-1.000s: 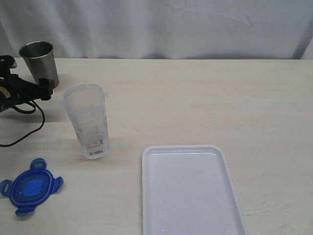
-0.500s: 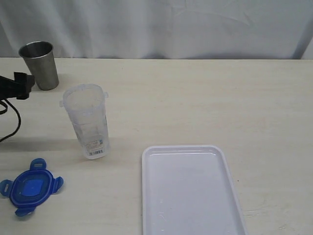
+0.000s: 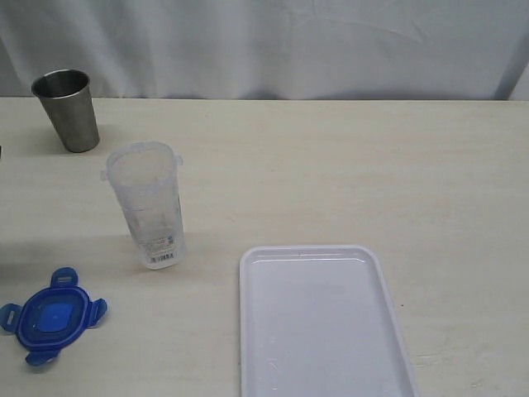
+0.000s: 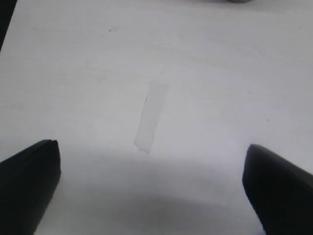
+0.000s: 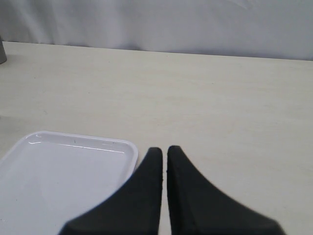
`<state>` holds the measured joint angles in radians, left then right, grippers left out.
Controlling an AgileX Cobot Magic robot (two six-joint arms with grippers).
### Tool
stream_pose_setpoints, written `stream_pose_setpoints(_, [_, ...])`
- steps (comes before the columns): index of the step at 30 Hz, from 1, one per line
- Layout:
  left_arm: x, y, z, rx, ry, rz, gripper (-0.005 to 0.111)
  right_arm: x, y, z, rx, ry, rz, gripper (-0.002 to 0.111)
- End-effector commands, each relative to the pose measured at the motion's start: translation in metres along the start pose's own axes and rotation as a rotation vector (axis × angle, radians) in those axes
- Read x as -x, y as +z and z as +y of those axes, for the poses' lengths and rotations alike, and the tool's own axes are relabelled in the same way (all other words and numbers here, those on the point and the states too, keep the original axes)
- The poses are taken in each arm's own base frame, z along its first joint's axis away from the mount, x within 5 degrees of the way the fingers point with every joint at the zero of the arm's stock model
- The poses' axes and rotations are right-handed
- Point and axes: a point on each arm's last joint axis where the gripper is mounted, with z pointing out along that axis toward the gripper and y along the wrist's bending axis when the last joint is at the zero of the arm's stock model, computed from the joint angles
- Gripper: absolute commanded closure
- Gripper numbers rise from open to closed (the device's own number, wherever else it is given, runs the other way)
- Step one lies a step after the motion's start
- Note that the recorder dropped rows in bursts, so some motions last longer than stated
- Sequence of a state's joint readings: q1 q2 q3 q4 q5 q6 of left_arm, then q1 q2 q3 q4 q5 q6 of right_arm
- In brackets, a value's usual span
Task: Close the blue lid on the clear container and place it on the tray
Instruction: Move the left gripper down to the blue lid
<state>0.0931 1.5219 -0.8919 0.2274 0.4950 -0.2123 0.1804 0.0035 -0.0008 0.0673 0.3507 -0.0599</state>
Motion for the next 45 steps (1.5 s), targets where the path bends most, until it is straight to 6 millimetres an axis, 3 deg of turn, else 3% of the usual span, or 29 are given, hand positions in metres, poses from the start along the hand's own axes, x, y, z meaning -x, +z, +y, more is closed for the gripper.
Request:
stream_pose_setpoints(1, [0.002,-0.006,0.001,0.007,0.027,0.022,0.002,0.001,0.000,0.000,-0.005,-0.005,-0.010,0.104])
stream_pose_setpoints(12, [0.000,-0.006,0.002,0.014,0.016,0.046,0.002,0.001,0.000,0.000,-0.005,-0.005,-0.010,0.104])
stream_pose_setpoints(23, [-0.018,-0.002,0.000,0.019,-0.117,0.244,0.003,0.001,0.000,0.000,-0.005,-0.005,-0.010,0.104])
stream_pose_setpoints(32, [-0.049,0.024,-0.020,-0.143,-0.162,0.520,0.003,0.001,0.000,0.000,-0.005,-0.005,-0.010,0.104])
stream_pose_setpoints(41, [-0.084,0.037,-0.022,-0.150,-0.155,0.577,0.003,0.001,0.000,0.000,-0.004,-0.003,-0.010,0.104])
stream_pose_setpoints(45, [-0.099,0.044,-0.027,-0.194,-0.192,0.523,0.003,0.001,0.000,0.000,-0.004,-0.003,-0.010,0.104])
